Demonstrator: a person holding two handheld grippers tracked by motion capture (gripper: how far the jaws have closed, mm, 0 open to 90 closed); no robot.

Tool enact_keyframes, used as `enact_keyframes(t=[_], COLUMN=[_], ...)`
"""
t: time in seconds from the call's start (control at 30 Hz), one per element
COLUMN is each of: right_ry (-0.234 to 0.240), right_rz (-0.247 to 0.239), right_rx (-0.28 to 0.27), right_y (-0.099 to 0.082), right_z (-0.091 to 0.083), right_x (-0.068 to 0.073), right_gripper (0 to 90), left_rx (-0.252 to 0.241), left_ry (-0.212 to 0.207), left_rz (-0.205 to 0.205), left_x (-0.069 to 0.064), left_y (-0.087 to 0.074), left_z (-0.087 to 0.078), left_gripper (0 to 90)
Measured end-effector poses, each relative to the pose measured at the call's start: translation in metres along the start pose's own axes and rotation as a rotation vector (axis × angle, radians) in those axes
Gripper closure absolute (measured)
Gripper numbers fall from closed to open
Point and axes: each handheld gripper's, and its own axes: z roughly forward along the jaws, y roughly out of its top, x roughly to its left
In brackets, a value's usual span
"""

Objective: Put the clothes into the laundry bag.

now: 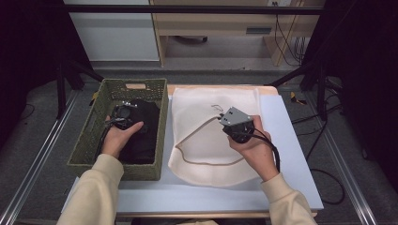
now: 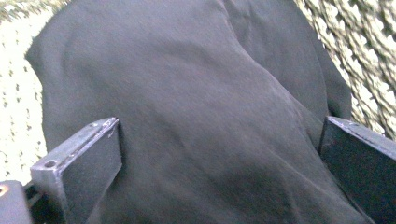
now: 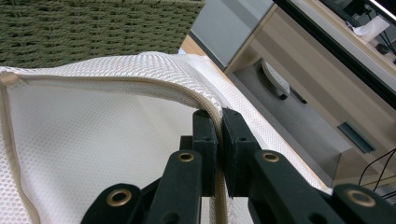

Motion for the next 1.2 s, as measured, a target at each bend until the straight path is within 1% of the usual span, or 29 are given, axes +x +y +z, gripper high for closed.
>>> enact_keyframes(t=[0.03,0.1,0.27,0.4,0.57,0.63,0.7,0.8,0.87,0.97,1.2], right_ry=[0.000,-0.002,-0.003,-0.003,-0.003,0.000,0.001,0.000,0.000,-0.001,0.001], right_rz=[-0.001,-0.005,-0.009,-0.009,-0.009,-0.010,-0.011,-0.011,-0.013,-0.013,-0.022], right_rx=[0.001,0.000,0.002,0.003,0.003,0.005,0.005,0.003,0.004,0.005,0.008], right_y=[0.0004,0.0007,0.0005,0.0005,0.0005,0.0006,0.0007,0.0009,0.0010,0.0010,0.0010], right_z=[0.0001,0.0001,0.0002,0.0008,0.0003,0.0006,0.0008,0.0007,0.0003,0.0002,0.0004], right_x=[0.0009,0.0012,0.0012,0.0014,0.0015,0.0021,0.0022,0.0022,0.0019,0.0021,0.0023], right_gripper=[85.0,84.9,84.5,84.4,84.6,84.8,85.0,85.0,85.0,85.0,85.3], left_rx=[0.001,-0.004,-0.003,0.001,0.000,-0.004,-0.003,-0.007,-0.002,0.005,0.008], left_ry=[0.002,0.001,0.009,0.011,0.009,0.009,0.008,0.006,0.002,0.006,0.012], left_rz=[0.004,-0.002,0.008,-0.002,-0.004,-0.012,-0.009,-0.016,-0.013,-0.004,-0.003], left_x=[-0.0004,0.0002,0.0019,0.0027,0.0033,0.0028,0.0026,0.0029,0.0020,0.0015,0.0018], left_y=[-0.0003,-0.0009,-0.0013,-0.0020,-0.0020,-0.0022,-0.0022,-0.0028,-0.0029,-0.0034,-0.0036], left_z=[0.0000,0.0003,0.0017,0.0041,0.0046,0.0054,0.0057,0.0065,0.0069,0.0074,0.0082], left_gripper=[0.1,0.1,0.0,0.0,0.0,0.0,0.0,0.0,0.0,0.0,0.0])
